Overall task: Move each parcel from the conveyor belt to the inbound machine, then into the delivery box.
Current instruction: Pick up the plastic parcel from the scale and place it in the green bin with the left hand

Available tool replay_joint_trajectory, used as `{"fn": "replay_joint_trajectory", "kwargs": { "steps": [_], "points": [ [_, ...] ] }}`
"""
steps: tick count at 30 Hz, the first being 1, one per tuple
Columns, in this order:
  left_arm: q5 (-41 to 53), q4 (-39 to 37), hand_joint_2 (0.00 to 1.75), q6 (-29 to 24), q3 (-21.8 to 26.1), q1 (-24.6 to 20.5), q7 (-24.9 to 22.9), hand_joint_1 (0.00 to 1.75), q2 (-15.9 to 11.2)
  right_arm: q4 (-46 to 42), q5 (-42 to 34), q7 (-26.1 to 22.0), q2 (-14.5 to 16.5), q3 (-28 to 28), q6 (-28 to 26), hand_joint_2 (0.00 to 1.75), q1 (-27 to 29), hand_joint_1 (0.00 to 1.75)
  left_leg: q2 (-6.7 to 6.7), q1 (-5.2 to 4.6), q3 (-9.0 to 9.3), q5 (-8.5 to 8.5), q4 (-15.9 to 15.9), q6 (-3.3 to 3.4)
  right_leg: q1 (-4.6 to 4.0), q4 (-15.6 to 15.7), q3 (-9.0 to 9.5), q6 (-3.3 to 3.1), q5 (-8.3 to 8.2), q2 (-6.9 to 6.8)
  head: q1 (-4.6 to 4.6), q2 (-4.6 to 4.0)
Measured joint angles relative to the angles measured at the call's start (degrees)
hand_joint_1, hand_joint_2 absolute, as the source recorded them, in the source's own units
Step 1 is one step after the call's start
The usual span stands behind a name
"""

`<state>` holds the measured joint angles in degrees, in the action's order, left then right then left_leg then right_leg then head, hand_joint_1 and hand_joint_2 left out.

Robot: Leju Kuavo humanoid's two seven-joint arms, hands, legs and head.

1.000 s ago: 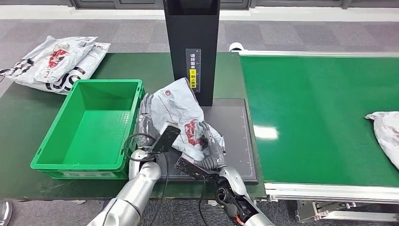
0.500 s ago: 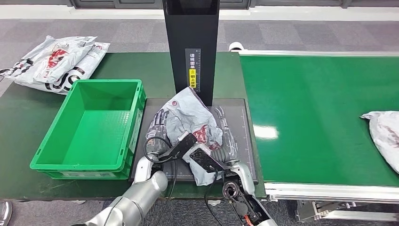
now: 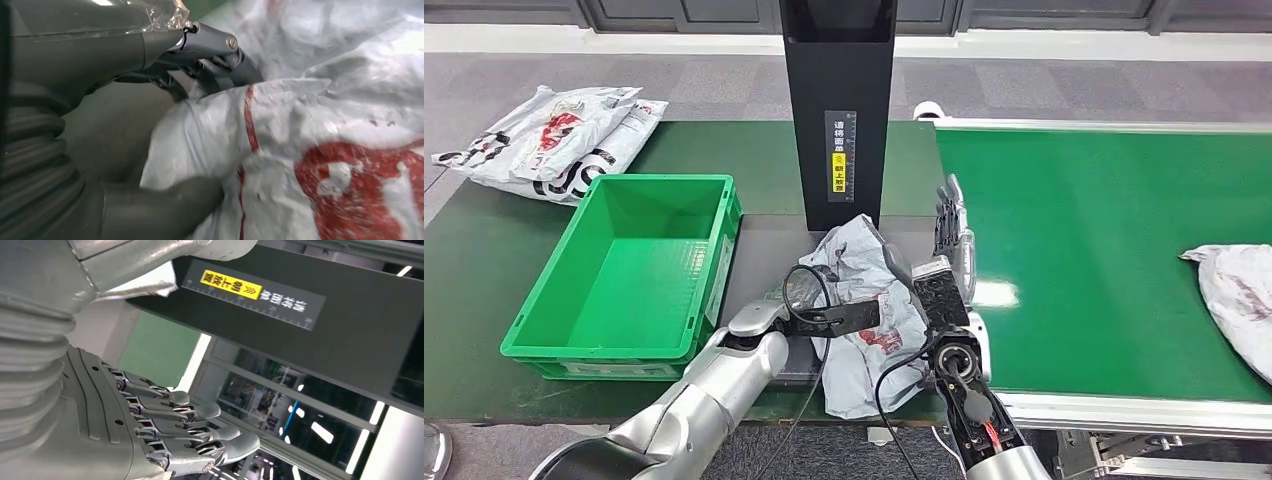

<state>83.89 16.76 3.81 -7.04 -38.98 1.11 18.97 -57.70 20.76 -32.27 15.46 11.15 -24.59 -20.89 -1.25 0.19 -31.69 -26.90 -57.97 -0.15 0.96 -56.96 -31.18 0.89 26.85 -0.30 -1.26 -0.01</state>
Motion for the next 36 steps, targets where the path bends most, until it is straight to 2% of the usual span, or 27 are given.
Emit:
{"fn": "replay_joint_trajectory", "kwargs": {
  "steps": [9,16,28,32,36],
  "points": [
    [0.0,-0.1,1.75,-0.3,-1.1,-0.2,1.6,1.75,0.0,-0.1,-0.2,0.1,-0.7,-0.1,0.7,1.75,-0.3,0.0,0.02,0.0,0.29,-0.06,0.0,-0.08,0.0,0.0,0.32,-0.05,0.03,0.06,-0.01,-0.01],
    [-4.2,-0.1,1.75,-9.7,-1.1,-0.1,6.0,1.75,0.1,2.9,1.1,0.9,-1.1,-1.4,-0.2,1.75,-1.2,0.0,0.05,0.0,0.09,-0.07,0.0,-0.11,-0.01,0.0,0.05,-0.08,0.04,0.13,0.01,0.0],
    [-6.3,-0.3,1.75,-12.5,-0.9,-0.1,8.1,1.75,0.3,5.6,1.7,1.0,-1.5,-2.6,-0.3,1.75,-1.0,0.0,0.12,0.0,-0.3,-0.07,0.0,-0.11,-0.01,-0.1,-0.37,-0.09,-0.02,0.2,0.01,-0.01],
    [-10.8,0.0,1.75,-18.7,1.1,-0.6,11.1,1.75,0.4,7.3,2.4,0.8,-1.5,-3.9,-0.3,1.75,-0.8,0.0,0.14,0.0,-0.5,-0.01,0.0,-0.13,-0.01,-0.1,-0.59,-0.07,-0.11,0.24,0.0,0.01],
    [-13.4,1.6,1.75,-32.8,3.6,-2.9,10.7,1.75,-0.2,10.5,2.6,-0.5,-1.5,-6.2,-0.4,1.75,-0.9,0.0,0.16,0.01,-1.01,0.2,-0.1,-0.2,-0.01,-0.2,-1.1,-0.13,-0.32,0.29,0.01,-0.01]
  ]
}}
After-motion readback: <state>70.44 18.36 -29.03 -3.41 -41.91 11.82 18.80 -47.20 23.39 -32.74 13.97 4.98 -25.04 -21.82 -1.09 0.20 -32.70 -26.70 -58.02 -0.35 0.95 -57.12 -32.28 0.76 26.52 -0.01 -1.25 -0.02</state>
